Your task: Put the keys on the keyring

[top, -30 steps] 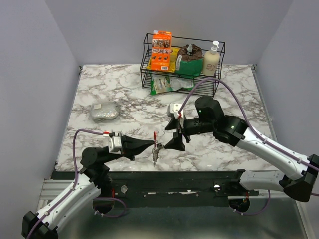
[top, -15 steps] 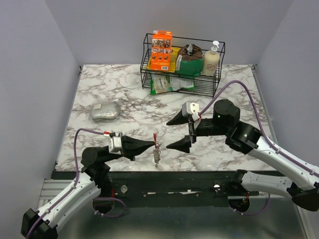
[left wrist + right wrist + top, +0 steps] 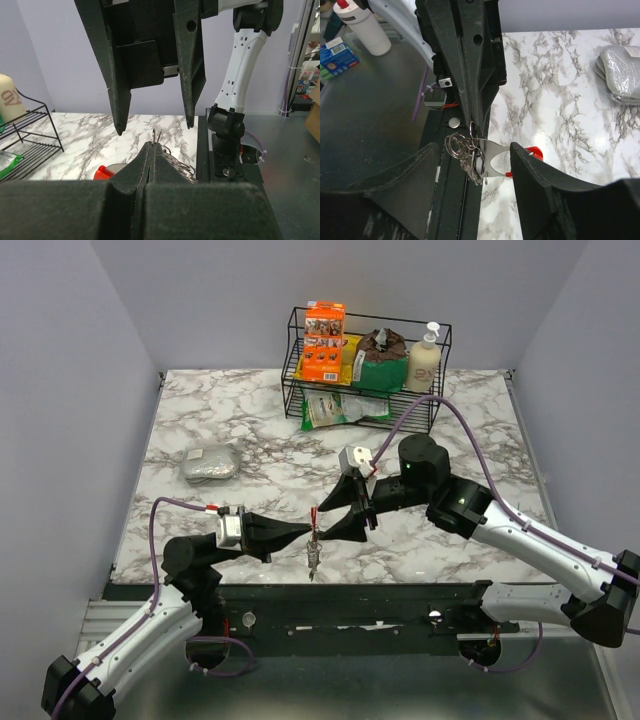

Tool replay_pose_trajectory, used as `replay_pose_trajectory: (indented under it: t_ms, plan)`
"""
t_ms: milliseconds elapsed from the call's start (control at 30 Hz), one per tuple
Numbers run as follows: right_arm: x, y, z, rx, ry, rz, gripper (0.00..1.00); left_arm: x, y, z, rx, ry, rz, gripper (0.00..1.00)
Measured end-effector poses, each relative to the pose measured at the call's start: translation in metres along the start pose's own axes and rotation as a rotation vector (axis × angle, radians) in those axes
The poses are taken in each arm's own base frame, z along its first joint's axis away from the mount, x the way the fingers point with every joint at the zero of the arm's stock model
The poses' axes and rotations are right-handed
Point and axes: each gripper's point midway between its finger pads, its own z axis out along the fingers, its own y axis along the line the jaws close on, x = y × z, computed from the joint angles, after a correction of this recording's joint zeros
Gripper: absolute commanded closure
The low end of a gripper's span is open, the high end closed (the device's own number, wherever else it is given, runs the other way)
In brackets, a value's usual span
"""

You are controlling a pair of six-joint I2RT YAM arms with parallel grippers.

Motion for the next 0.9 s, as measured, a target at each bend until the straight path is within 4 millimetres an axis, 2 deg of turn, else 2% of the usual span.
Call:
replay_pose_trajectory:
  t_ms: [233,433,567,733,833,900]
  plan:
    - [-0.004,0.005,0.002,-0.036,-0.017,-0.004,0.42,-0.002,-0.001,0.0,0.004,-0.007,0.003,1.0]
    - [0.002,0.004,0.007,-0.057,-0.003,0.024,0.47,-0.003,-0.002,0.001,0.009,-0.01,0.003,1.0]
    - [0.003,0.005,0.008,-0.064,0.0,0.031,0.59,-0.002,-0.002,0.001,0.009,-0.01,0.0,1.0]
    - [0.003,0.005,0.009,-0.07,-0.002,0.041,0.67,-0.002,-0.002,0.001,0.01,-0.01,-0.004,1.0]
    - [0.005,0.003,0.012,-0.074,0.003,0.055,0.75,-0.002,-0.003,0.001,0.011,-0.01,-0.004,1.0]
    - [0.006,0.003,0.014,-0.08,0.007,0.065,0.87,-0.002,-0.002,0.001,0.009,-0.008,-0.005,1.0]
